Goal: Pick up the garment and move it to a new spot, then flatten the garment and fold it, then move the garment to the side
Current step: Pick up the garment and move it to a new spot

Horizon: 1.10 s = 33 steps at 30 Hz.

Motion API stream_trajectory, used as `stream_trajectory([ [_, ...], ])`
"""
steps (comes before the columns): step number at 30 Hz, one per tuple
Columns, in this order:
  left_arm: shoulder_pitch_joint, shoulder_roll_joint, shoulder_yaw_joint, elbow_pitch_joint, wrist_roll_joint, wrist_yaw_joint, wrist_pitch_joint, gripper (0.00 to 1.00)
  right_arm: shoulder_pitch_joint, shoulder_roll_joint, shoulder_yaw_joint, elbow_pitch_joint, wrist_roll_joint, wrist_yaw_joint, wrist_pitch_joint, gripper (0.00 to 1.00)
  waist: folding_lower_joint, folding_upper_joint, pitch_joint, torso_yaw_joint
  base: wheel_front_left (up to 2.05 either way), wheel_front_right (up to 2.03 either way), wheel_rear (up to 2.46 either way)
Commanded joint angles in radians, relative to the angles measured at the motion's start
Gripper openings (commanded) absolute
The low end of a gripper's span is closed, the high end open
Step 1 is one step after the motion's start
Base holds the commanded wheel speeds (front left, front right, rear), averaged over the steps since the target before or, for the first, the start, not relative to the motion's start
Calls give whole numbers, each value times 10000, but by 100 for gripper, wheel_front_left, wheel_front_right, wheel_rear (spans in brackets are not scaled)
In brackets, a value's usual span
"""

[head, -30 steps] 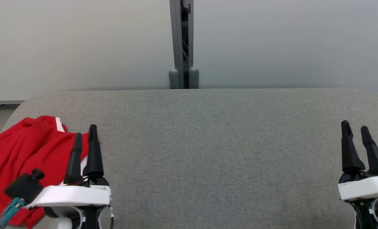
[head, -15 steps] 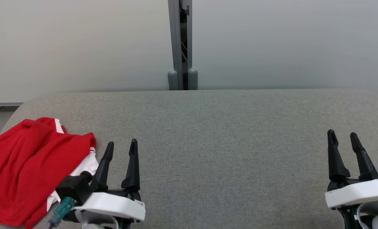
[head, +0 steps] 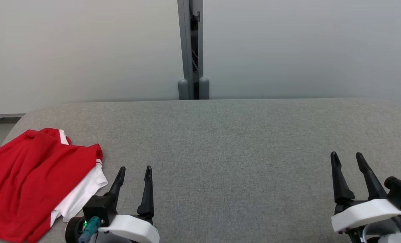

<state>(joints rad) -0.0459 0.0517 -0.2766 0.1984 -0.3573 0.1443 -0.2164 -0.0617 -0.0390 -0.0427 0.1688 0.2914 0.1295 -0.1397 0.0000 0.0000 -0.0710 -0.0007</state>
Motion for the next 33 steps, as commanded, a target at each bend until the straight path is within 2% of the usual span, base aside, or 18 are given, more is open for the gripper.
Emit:
stream_trajectory([
  [1, 28, 89, -50, 105, 318, 92, -78, 100, -12, -95, 41, 87, -281, 14, -142, 100, 0, 0, -24, -7, 0, 0, 0],
  [11, 121, 65, -107, 382, 1066, 330, -206, 100, -166, -115, 255, 676, -1142, 16, -507, 100, 0, 0, -167, -62, 0, 0, 0],
  [19, 191, 19, 66, 710, 1433, 93, -295, 100, -169, -127, 431, 1005, -1301, 18, -740, 100, 0, 0, -269, -113, 0, 0, 0],
  [33, 321, 1, 20, 1049, 2201, 22, -429, 100, -263, -144, 623, 1738, -1950, 20, -1113, 100, 0, 0, -400, -140, 0, 0, 0],
])
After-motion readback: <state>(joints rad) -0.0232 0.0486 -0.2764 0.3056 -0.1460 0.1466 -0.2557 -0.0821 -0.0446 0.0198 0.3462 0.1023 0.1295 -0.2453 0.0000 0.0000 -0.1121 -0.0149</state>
